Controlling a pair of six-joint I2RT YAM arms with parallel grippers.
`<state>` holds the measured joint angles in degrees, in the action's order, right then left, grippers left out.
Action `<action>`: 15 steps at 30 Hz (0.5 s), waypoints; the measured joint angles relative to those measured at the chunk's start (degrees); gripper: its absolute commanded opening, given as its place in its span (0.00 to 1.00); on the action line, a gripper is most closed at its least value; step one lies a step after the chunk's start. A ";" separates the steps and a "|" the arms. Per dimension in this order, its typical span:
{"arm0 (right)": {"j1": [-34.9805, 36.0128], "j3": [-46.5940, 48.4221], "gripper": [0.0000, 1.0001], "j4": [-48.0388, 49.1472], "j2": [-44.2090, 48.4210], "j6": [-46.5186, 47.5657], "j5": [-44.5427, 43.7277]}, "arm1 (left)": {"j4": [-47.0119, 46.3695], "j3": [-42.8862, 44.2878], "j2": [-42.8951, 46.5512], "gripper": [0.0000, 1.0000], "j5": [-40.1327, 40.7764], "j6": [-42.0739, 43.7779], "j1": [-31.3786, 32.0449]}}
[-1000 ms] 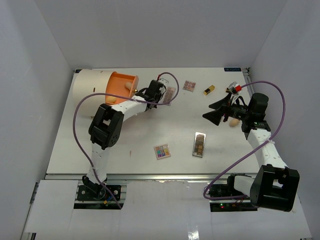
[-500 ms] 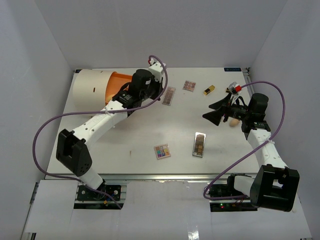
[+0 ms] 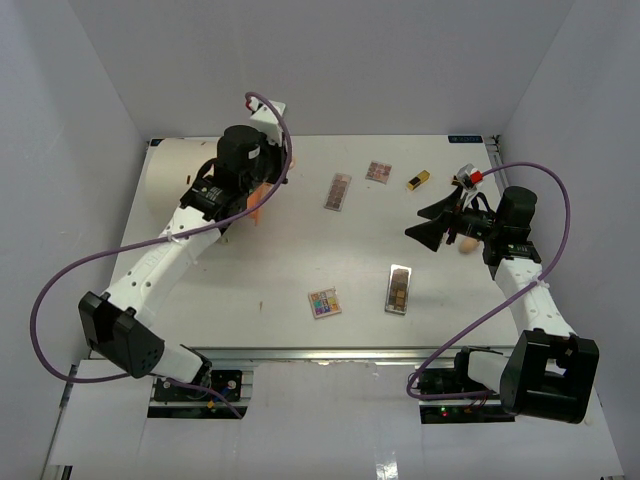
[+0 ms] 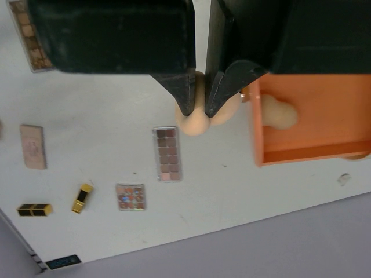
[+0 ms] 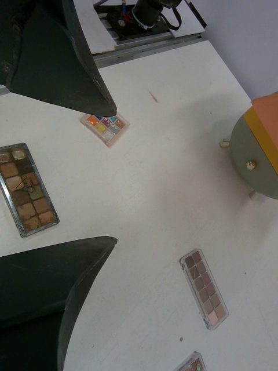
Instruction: Organize the makeup
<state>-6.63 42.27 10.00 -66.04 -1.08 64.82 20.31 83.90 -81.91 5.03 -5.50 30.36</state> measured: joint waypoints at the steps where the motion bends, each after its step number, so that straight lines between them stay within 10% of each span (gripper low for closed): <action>1: 0.00 -0.01 0.90 0.00 0.00 0.00 0.00 | 0.56 0.43 -0.05 0.01 0.96 0.24 -0.96; 15: 0.00 -0.07 0.90 0.00 0.00 0.00 -0.11 | 2.80 1.89 -1.61 0.27 9.17 3.14 -9.12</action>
<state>-6.63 42.19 10.00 -66.04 -1.08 64.71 23.11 85.78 -83.51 14.20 -2.36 21.24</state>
